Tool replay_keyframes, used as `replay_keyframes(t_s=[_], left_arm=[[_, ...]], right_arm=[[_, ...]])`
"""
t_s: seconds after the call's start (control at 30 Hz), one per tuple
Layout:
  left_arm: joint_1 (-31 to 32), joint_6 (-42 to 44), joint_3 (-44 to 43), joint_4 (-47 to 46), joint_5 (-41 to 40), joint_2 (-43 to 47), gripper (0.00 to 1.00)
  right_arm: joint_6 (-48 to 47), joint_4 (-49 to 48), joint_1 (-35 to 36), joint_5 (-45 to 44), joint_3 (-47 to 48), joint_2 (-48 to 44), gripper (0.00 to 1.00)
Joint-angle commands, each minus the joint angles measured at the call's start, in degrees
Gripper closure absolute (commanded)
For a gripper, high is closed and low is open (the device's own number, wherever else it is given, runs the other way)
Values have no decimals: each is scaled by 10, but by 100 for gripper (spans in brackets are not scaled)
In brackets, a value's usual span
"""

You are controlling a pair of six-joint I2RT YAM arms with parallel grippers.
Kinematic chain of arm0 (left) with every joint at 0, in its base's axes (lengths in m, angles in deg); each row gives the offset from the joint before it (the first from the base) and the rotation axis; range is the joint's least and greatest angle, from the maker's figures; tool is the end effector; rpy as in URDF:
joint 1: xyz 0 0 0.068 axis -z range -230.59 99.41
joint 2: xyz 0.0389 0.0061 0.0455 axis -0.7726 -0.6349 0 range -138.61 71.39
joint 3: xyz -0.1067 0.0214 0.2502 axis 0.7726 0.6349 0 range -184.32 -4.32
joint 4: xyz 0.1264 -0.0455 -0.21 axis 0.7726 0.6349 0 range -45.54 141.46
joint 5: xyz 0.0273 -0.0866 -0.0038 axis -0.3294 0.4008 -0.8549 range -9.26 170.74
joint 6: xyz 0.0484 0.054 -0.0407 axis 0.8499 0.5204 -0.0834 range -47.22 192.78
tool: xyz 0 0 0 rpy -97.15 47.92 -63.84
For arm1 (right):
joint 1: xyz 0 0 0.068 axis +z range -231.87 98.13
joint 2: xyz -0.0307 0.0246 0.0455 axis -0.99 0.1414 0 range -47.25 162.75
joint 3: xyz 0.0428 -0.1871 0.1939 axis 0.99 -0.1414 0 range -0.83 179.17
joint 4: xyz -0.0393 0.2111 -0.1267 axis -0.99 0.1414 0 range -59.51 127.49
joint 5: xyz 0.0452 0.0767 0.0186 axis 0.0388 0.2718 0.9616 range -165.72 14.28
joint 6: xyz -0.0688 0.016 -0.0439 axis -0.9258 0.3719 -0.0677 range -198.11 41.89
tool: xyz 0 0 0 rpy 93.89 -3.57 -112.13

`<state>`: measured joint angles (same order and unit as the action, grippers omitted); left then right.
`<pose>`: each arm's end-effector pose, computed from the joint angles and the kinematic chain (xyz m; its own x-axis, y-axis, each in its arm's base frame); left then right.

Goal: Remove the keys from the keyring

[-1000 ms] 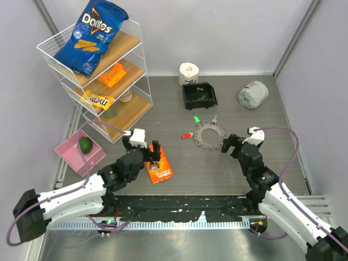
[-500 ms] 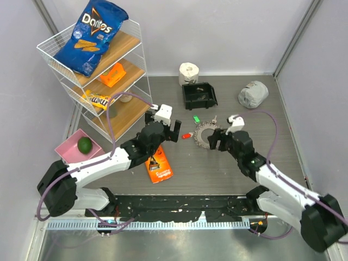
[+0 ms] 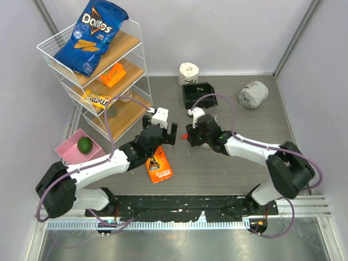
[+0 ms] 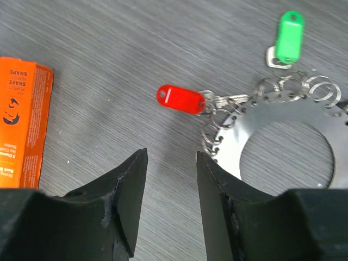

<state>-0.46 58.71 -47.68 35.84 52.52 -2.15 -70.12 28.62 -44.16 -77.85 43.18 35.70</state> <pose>0.2213 -0.2115 0.2512 -0.3243 0.0542 -0.9444 0.3252 0.9439 -0.0575 0.2571 0.1952 0.1879 -0.5539 -0.2527 -0.7933 -0.5157 0.8521 0.0887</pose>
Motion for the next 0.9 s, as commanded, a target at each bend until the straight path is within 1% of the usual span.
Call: replay_keyframes(t_s=[0.0, 0.1, 0.23, 0.53, 0.57, 0.63, 0.67, 0.7, 0.73, 0.77, 0.8, 0.87], left_arm=[[-1, -17, 23, -56, -44, 39, 5], [-4, -20, 28, -60, -60, 44, 5], [-9, -32, 29, -58, -58, 43, 5], [-15, -47, 42, -63, -66, 58, 6], [-15, -47, 42, -61, -65, 58, 6], [-17, -47, 41, -61, -63, 59, 6], [-17, -47, 41, -59, -62, 59, 7], [-17, -47, 40, -60, -61, 59, 6], [-18, -47, 39, -58, -60, 57, 6], [-19, -48, 39, -54, -57, 57, 6], [-20, -49, 39, -54, -53, 57, 6], [-23, -56, 35, -50, -35, 54, 7]], right_arm=[[-32, 80, 24, -56, 75, 61, 53], [-24, 91, 25, -89, 83, 81, 53], [-20, 125, 25, -133, 113, 109, 53], [-18, 151, 36, -145, 171, 171, 53], [-17, 158, 38, -154, 186, 186, 58], [-18, 172, 39, -162, 203, 210, 64], [-17, 173, 39, -163, 208, 215, 65], [-18, 175, 39, -163, 215, 227, 69], [-17, 175, 39, -162, 217, 233, 80], [-15, 182, 39, -163, 223, 233, 89], [-9, 186, 39, -169, 223, 225, 95], [-10, 188, 42, -168, 214, 188, 95]])
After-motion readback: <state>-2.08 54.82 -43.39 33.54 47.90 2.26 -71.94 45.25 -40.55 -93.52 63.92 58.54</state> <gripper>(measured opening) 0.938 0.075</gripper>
